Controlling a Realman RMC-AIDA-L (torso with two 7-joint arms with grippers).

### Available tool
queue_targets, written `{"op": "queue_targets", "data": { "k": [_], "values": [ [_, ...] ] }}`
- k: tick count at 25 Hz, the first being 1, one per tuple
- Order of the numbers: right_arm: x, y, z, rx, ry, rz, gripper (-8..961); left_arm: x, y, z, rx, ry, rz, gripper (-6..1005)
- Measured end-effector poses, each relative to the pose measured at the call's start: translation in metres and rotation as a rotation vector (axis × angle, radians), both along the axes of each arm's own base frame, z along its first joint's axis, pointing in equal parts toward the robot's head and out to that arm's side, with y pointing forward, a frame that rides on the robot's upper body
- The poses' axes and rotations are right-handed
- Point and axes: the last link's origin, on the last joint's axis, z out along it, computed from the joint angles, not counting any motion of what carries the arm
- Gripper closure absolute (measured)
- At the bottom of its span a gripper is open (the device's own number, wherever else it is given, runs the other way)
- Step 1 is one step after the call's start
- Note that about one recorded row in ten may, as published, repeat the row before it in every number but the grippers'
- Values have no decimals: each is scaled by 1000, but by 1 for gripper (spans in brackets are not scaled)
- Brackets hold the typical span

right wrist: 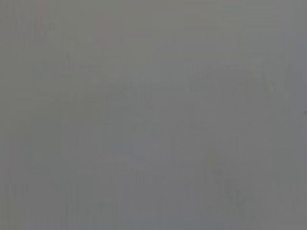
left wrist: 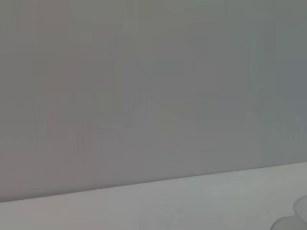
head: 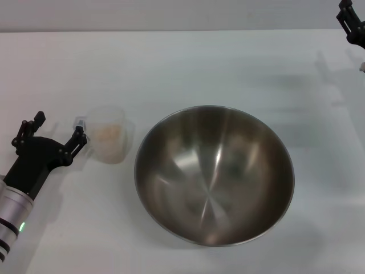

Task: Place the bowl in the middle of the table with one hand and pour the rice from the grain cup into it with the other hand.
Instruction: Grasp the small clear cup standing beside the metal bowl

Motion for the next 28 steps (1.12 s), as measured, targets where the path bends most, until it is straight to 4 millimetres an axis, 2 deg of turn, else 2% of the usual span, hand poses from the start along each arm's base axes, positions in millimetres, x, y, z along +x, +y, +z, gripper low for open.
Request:
{"op": "queue_targets", "data": {
  "k": [5, 14, 25, 28],
  "values": [
    [0, 1, -1, -4, -4, -3, 193, 2, -1, 2, 11, -5, -18, 128],
    [-1, 3, -2, -11, -7, -8, 194, 2, -4, 3, 20, 14, -34, 309],
    [-2, 3, -3, -13, -7, -2, 194, 5, -2, -1, 11, 28, -35, 574],
    [-3, 3, -3, -13, -4, 0, 194, 5, -1, -2, 4, 30, -32, 723]
  ]
}}
